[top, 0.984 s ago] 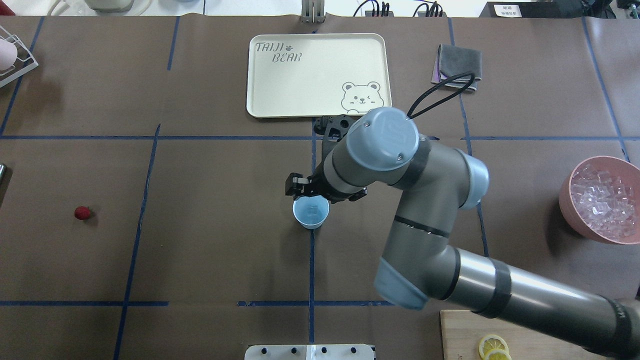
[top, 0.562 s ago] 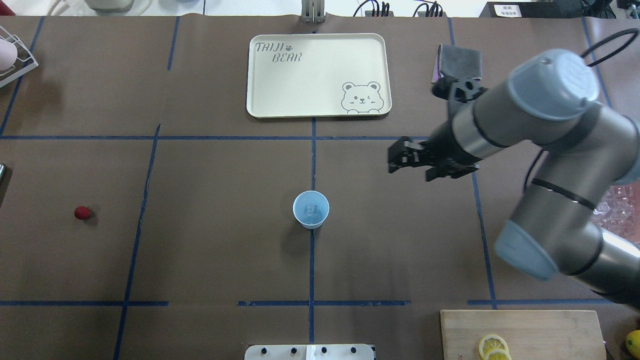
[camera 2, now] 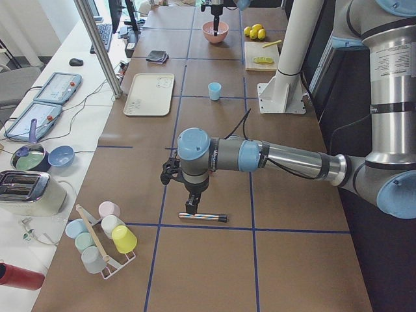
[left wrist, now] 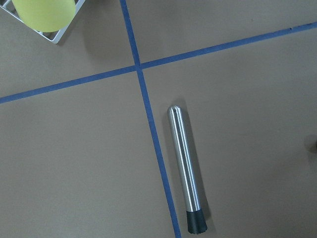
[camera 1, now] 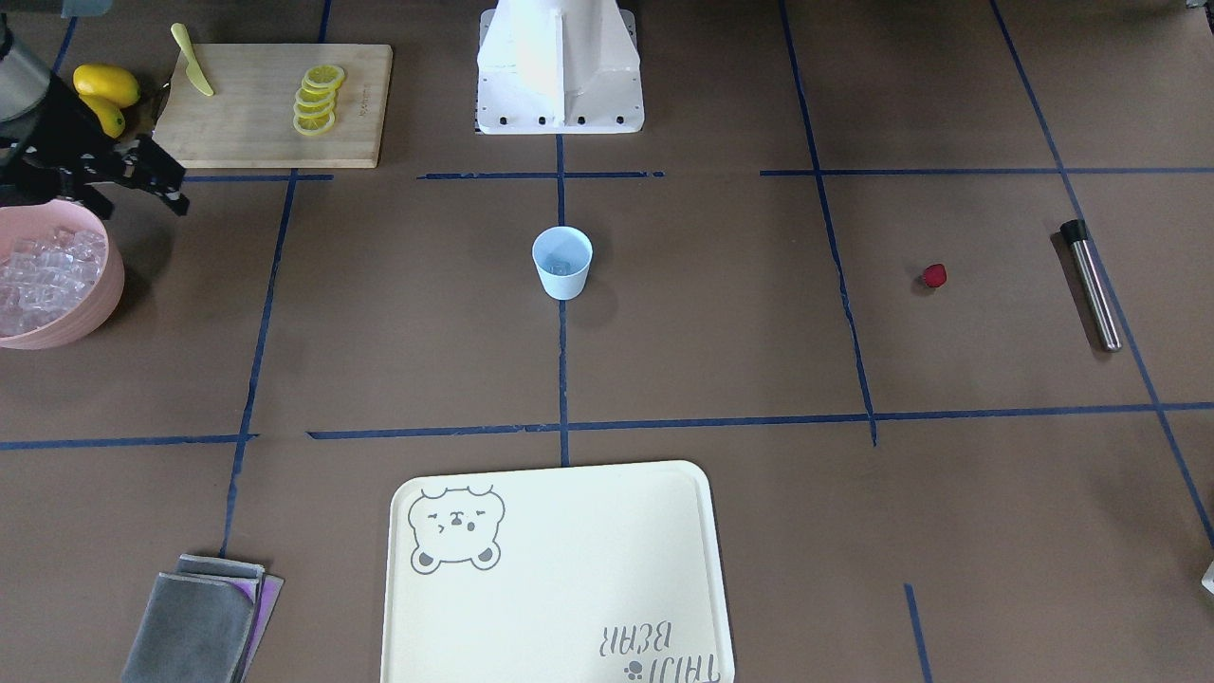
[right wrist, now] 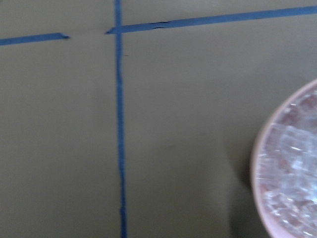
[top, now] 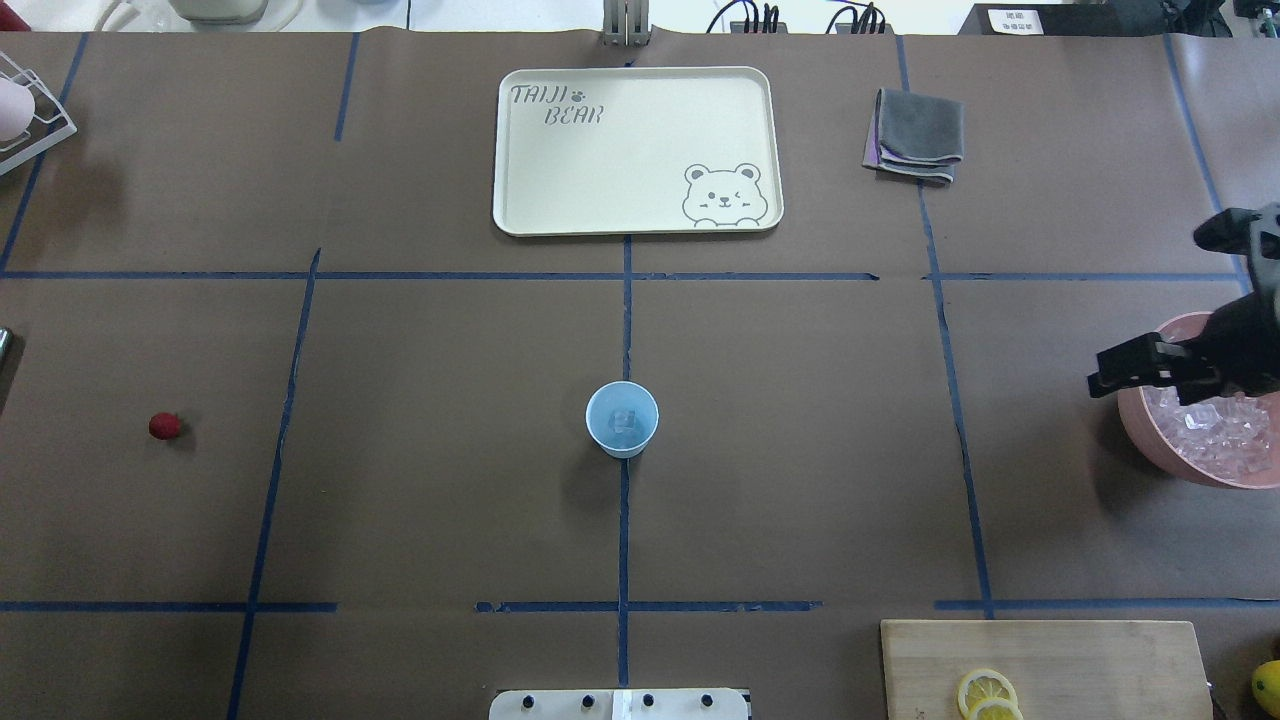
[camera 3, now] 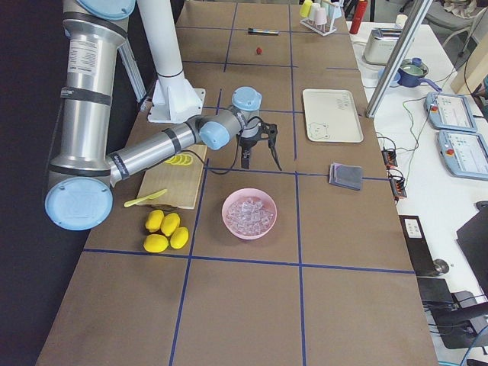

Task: Mash ice and strawberries in cup
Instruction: 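Move the right gripper back over the pink bowl, then lower the right gripper into the bowl and grasp a third ice cube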

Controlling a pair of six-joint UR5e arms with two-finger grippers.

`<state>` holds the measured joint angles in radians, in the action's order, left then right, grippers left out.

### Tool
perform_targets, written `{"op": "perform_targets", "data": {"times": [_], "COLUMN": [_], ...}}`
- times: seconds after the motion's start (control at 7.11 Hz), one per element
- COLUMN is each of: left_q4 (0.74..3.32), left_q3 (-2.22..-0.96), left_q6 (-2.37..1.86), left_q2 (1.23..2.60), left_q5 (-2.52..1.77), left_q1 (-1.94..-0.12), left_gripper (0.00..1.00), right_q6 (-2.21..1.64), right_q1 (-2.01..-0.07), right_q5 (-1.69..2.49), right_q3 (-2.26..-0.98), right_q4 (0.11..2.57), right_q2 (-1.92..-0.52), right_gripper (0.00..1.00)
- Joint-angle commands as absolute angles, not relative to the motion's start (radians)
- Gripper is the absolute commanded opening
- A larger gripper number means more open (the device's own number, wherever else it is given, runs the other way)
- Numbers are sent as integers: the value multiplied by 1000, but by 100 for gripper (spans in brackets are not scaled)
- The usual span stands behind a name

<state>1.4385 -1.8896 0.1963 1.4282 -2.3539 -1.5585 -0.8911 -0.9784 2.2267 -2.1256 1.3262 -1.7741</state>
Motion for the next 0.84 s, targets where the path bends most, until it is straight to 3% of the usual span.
{"op": "perform_targets", "data": {"times": [0.0,0.7], "left_q4": [1437,1439], "left_q3": [-1890,-1890], "left_q6": [195,196], "left_q2": [1428,1428], "left_q5": [-2362,-2362], "left_q1": [-1559,-1559], "left_gripper": [100,100], "right_q6": [-766,-779], "right_q1": [-1076,-1074], "right_q5": [2227,2229], "right_q3": [-2053,-1902], "right_q4": [1315,1316], "right_q2": [-1865,-1800], "right_gripper": [98,93]}}
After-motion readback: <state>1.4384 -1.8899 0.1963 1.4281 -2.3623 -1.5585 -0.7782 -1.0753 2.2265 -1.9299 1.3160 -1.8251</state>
